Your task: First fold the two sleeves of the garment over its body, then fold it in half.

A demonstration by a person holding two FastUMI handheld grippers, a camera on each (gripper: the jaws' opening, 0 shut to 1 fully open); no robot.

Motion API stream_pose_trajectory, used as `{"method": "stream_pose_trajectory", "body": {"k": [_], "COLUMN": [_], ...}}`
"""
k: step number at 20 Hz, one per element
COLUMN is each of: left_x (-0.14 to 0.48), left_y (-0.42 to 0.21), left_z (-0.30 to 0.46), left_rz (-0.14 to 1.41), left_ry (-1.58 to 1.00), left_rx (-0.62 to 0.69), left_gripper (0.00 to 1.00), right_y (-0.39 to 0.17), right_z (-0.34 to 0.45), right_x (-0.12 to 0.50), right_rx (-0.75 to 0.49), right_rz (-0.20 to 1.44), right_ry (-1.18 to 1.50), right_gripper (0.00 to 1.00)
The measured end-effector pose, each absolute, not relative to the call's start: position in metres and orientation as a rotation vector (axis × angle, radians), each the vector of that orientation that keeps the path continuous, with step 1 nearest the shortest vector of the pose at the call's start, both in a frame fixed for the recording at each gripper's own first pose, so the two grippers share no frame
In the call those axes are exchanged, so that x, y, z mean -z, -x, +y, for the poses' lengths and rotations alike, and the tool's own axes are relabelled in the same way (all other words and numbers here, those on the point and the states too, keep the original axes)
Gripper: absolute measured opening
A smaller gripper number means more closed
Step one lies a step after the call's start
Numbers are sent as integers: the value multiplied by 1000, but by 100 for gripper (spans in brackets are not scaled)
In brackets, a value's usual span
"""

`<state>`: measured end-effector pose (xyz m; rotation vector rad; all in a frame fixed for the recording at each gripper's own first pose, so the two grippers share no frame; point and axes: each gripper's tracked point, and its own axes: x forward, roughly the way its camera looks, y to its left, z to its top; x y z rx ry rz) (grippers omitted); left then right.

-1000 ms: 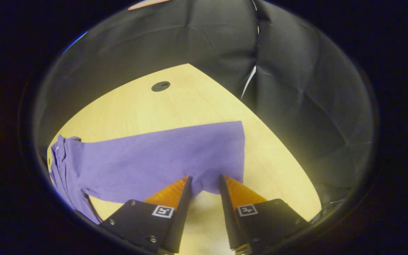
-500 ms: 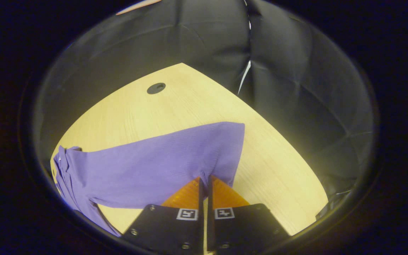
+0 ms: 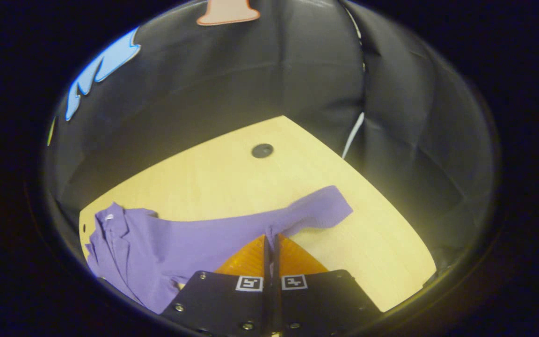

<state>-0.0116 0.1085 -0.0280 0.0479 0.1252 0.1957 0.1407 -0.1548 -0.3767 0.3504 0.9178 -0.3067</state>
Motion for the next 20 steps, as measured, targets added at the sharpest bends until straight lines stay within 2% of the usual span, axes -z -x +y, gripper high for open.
{"method": "stream_pose_trajectory", "body": {"k": [1, 2, 3, 9, 20], "left_x": [28, 29, 30, 38, 63], "left_y": [13, 13, 13, 21, 29], "left_z": [109, 114, 120, 162, 247], "left_rz": [122, 122, 121, 124, 132], "left_ry": [-41, -37, -36, -16, 41], "left_rx": [-185, -179, -176, -184, -281], "left_gripper": [94, 94, 94, 94, 94], "right_y": [-151, -159, -169, -202, -206], "right_z": [-139, -123, -105, 12, 244], "right_x": [364, 352, 340, 291, 271], "right_rx": [278, 248, 216, 55, -261], "right_rz": [896, 878, 863, 802, 833], "right_ry": [-343, -338, -334, -338, -305], "right_gripper": [0, 4, 0, 0, 0]}}
